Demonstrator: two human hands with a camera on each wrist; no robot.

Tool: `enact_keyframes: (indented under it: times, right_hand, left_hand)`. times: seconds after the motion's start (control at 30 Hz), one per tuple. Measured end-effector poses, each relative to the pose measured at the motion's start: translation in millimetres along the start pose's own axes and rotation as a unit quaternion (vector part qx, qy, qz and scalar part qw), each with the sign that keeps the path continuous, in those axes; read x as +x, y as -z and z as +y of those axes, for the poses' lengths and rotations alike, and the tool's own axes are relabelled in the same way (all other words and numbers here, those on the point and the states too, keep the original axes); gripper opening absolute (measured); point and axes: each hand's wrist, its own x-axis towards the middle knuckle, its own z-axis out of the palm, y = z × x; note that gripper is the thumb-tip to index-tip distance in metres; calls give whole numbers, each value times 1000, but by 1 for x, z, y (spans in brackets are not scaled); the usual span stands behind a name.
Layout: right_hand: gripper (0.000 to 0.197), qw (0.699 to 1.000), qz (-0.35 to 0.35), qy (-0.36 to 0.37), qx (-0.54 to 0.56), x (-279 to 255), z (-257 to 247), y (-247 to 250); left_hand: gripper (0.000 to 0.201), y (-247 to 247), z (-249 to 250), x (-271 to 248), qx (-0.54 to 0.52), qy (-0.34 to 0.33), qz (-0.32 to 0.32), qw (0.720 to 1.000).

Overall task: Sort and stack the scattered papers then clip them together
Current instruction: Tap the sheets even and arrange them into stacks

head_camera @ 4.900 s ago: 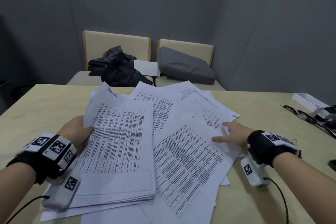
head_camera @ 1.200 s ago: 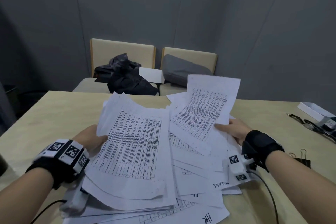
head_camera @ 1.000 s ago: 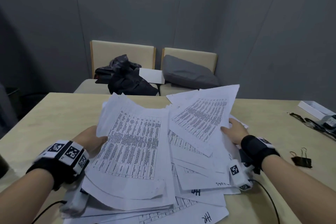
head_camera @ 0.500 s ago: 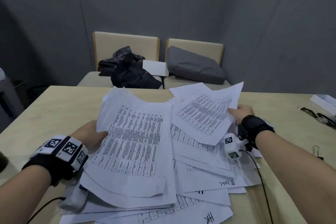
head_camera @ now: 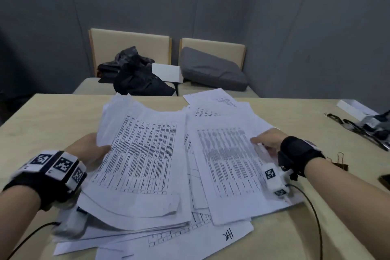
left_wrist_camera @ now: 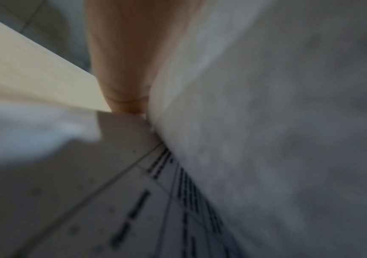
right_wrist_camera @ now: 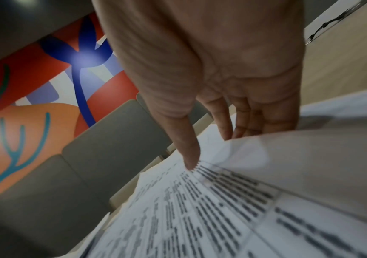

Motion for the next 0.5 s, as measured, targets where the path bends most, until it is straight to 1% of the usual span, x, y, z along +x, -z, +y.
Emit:
enact_keyframes:
  times: [0.03,0.1,0.17,0.2,0.27,0.3,0.37,0.4,0.43,0.5]
  right_hand:
    - [35,1000,-11,-3,4,-5,-5,-3]
    - [37,999,-39,-1,-3,-15,-15,-8]
    - [37,998,-57,24,-11,-25,-24,-10]
    - [36,998,-55,43,-4,-27,-26,-11]
    - [49,996,-15,73,49,-29,-26,-15]
    - [50,992,4,86,91,-29,-26,-18]
    - [41,980,20,120,159,-29,-25,-23]
    - [38,976,17,135,173,-28,-25,-24]
    - [37,973,3,147,176,-29,-25,-26]
    - [42,971,-51,163,166,-30,-25,-27]
  left_hand:
    - [32,-1,0,0,-5,1,5,1000]
    - [34,-2,0,-1,-16,2,12,1000]
    - [33,-3,1,-1,-26,3,12,1000]
    - [33,-4,1,-1,-30,3,13,999]
    - [32,-3,1,-2,-37,7,14,999]
    - [33,-3,1,-2,-35,9,13,999]
    - [35,-3,0,0,-32,10,10,999]
    - [34,-3,0,0,-32,10,9,999]
    - [34,-3,0,0,-30,10,7,999]
    - [33,-3,-1,1,-24,6,4,1000]
